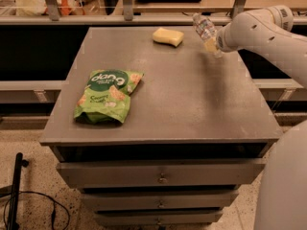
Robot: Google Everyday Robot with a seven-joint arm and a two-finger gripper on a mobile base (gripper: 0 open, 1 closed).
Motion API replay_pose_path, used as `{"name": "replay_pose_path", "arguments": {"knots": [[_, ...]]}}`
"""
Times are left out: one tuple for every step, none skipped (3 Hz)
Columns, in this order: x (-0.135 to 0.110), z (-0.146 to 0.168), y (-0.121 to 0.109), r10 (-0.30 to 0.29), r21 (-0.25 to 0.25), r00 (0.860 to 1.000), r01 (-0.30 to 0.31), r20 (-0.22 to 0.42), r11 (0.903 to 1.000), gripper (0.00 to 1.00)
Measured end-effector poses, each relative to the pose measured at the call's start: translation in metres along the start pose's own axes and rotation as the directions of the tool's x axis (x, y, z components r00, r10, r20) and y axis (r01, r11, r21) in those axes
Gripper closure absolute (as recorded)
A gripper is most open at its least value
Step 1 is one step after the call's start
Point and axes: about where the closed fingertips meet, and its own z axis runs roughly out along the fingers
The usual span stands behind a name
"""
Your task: Move water bottle near sponge
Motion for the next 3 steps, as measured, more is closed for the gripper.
{"name": "replay_pose_path", "arguments": {"knots": [[0.0007, -0.0006, 0.0017, 0.003, -0.012, 1.000, -0.003, -0.002, 0.9999, 0.13], [-0.0007, -0.0011, 0.0041, 0.011, -0.038, 1.000, -0.011, 0.005, 0.9992, 0.00], [-0.0007, -0.0011, 0.0042, 0.011, -0.038, 1.000, -0.011, 0.005, 0.9992, 0.00]]}}
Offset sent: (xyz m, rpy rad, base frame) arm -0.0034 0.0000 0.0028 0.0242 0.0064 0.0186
